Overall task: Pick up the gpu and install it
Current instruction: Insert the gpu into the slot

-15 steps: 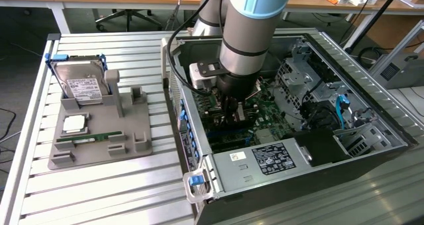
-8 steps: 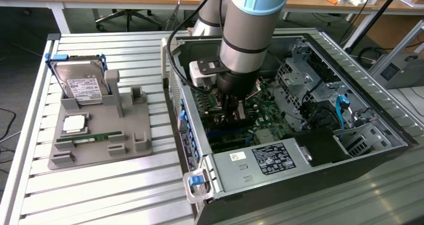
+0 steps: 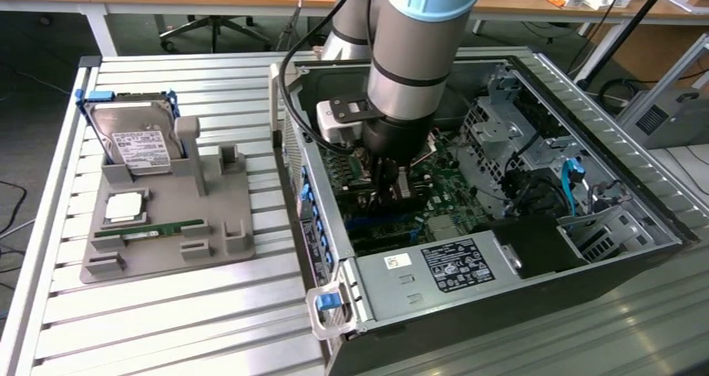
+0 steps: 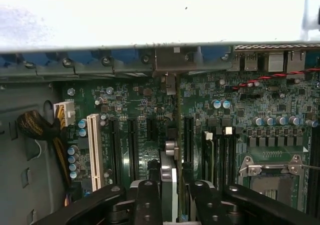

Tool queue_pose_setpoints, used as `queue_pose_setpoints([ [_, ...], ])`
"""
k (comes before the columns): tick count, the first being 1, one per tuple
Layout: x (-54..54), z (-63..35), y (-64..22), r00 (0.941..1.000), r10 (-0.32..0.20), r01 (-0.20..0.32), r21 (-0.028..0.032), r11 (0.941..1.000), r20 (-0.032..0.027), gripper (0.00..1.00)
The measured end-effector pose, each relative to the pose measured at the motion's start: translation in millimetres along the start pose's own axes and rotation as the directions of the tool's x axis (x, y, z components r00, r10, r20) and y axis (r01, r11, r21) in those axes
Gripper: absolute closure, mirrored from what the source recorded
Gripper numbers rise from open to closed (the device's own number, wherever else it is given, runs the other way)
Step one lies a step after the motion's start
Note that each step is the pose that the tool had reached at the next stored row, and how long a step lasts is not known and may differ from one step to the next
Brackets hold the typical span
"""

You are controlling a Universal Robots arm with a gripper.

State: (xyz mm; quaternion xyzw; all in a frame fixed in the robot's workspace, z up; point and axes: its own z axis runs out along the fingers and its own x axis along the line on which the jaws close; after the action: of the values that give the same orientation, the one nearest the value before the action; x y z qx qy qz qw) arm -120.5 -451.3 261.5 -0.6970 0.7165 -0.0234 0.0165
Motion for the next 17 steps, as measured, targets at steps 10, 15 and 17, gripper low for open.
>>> queue_pose_setpoints([
  [10,-6.0,0.0,0.1,1.0,0.0,0.0,0.0003,1.0,-0.0056,0.73],
  [15,-5.7,0.0,0.1,0.9999,0.009,-0.009,0.0001,1.0,-0.0059,0.73],
  [17,-5.7,0.1,0.1,0.9999,0.015,-0.015,0.0,0.9999,-0.0062,0.73],
])
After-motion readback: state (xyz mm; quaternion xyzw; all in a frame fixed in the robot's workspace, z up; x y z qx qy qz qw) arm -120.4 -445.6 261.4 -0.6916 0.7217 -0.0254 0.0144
